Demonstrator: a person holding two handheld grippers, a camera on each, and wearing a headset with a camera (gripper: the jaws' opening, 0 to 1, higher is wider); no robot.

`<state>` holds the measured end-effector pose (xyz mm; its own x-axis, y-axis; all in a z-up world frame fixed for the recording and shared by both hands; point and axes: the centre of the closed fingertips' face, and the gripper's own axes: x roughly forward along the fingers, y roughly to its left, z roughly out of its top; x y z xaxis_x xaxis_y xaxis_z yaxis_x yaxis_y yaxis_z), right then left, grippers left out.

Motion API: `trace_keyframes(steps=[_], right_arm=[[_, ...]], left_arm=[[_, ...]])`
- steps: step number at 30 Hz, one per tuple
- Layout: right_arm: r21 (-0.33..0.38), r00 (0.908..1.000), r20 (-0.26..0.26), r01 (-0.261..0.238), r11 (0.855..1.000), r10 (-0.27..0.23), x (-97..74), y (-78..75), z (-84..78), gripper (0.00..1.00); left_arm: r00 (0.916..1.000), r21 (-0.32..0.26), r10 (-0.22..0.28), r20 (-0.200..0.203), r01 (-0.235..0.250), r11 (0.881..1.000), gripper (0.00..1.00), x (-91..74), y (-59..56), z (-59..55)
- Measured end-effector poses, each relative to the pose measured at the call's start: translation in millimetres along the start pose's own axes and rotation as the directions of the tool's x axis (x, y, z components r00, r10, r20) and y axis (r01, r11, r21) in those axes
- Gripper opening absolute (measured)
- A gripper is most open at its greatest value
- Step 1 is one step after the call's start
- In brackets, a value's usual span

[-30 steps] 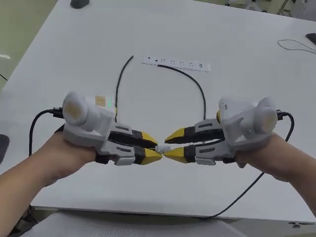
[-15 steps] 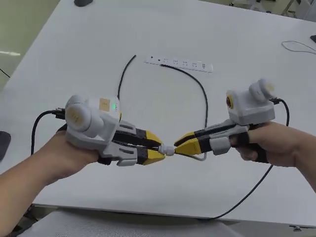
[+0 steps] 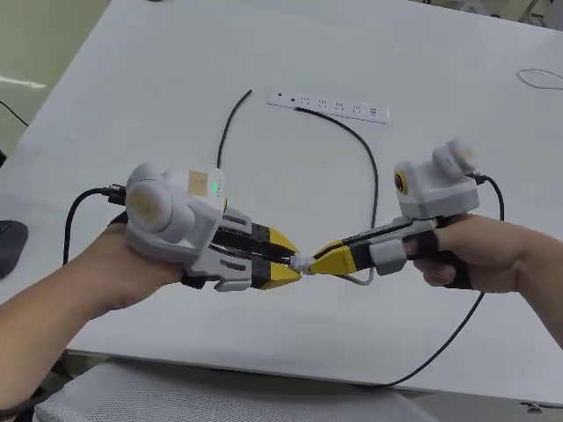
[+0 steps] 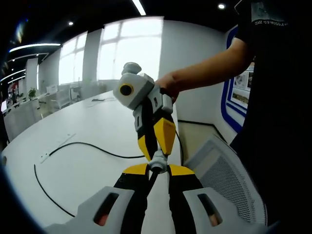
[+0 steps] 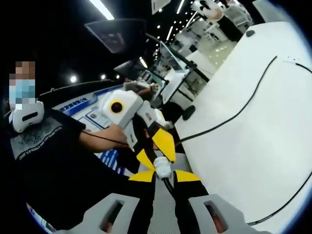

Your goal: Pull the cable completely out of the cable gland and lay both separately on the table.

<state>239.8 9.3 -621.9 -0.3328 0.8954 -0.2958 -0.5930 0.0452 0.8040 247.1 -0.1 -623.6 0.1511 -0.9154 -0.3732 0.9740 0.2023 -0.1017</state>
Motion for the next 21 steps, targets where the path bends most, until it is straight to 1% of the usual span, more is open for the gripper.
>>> trace_keyframes(steps=[3, 6, 7, 8, 9, 10, 12, 13, 14, 15, 17, 18, 19, 21], right_arm=[[-0.004, 1.0, -0.002, -0.003, 1.0, 0.003, 0.8, 0.6, 0.2, 0.09], [-0.03, 1.0, -0.008, 0.0, 1.0, 0.0, 1.4, 2.4, -1.2, 0.08], [-0.064, 0.9999, -0.012, 0.009, 0.998, -0.009, 1.4, 1.7, -1.2, 0.08], [-0.082, 0.9996, -0.02, 0.017, 0.996, -0.019, 1.6, 1.7, -2.3, 0.08], [-0.098, 0.9992, -0.026, 0.029, 0.995, -0.032, 2.4, 2.0, -2.6, 0.08], [-0.118, 0.9986, -0.025, 0.043, 0.992, -0.046, 2.7, 1.3, -2.2, 0.08], [-0.177, 0.9975, -0.026, 0.06, 0.982, -0.065, 3.3, 2.0, -2.3, 0.07], [-0.209, 0.9964, -0.028, 0.073, 0.975, -0.08, 3.5, 1.4, -2.2, 0.07], [-0.261, 0.9944, -0.025, 0.093, 0.961, -0.103, 4.2, 1.5, -1.8, 0.07], [-0.285, 0.9928, -0.028, 0.104, 0.953, -0.117, 4.8, 2.0, -2.3, 0.07], [-0.357, 0.9875, -0.028, 0.135, 0.924, -0.155, 6.2, 2.5, -2.4, 0.07], [-0.408, 0.9844, -0.022, 0.151, 0.9, -0.175, 7.2, 3.6, -2.3, 0.07], [-0.424, 0.9827, -0.018, 0.16, 0.892, -0.184, 7.7, 4.1, -2.5, 0.07], [-0.479, 0.9764, -0.003, 0.188, 0.857, -0.216, 8.6, 4.7, -1.4, 0.07]], left_arm=[[1.0, -0.001, 0.0, -0.001, 0.0, 1.0, 0.14, -0.2, 0.1, 0.3], [1.0, -0.009, -0.007, -0.005, 0.007, 1.0, 0.14, -0.3, -0.8, -0.5], [0.9999, -0.01, -0.009, -0.008, 0.009, 1.0, 0.14, -0.2, -1.1, -1.0], [0.9999, -0.012, -0.01, -0.01, 0.01, 1.0, 0.14, 0.0, -1.4, -1.5], [0.9998, -0.028, -0.013, -0.013, 0.013, 1.0, 0.14, 0.1, -1.8, -2.4], [0.9998, -0.031, -0.011, -0.015, 0.011, 0.999, 0.14, 0.0, -1.3, -2.9], [0.9998, -0.035, -0.014, -0.012, 0.014, 0.999, 0.14, -0.8, -1.5, -3.3], [0.9998, -0.042, -0.014, -0.011, 0.014, 0.999, 0.14, -1.1, -1.4, -3.7], [0.9998, -0.05, -0.015, -0.01, 0.014, 0.999, 0.14, -1.8, -1.0, -4.4], [0.9998, -0.059, -0.017, -0.009, 0.016, 0.998, 0.14, -2.2, -1.1, -4.8], [0.9998, -0.067, -0.018, -0.008, 0.018, 0.998, 0.14, -2.8, -1.5, -5.6], [0.9998, -0.073, -0.019, -0.006, 0.018, 0.997, 0.14, -3.5, -1.6, -6.0], [0.9998, -0.084, -0.021, -0.003, 0.021, 0.996, 0.14, -4.4, -1.6, -6.1], [0.9997, -0.099, -0.022, 0.007, 0.022, 0.995, 0.14, -6.3, -1.2, -6.4]])
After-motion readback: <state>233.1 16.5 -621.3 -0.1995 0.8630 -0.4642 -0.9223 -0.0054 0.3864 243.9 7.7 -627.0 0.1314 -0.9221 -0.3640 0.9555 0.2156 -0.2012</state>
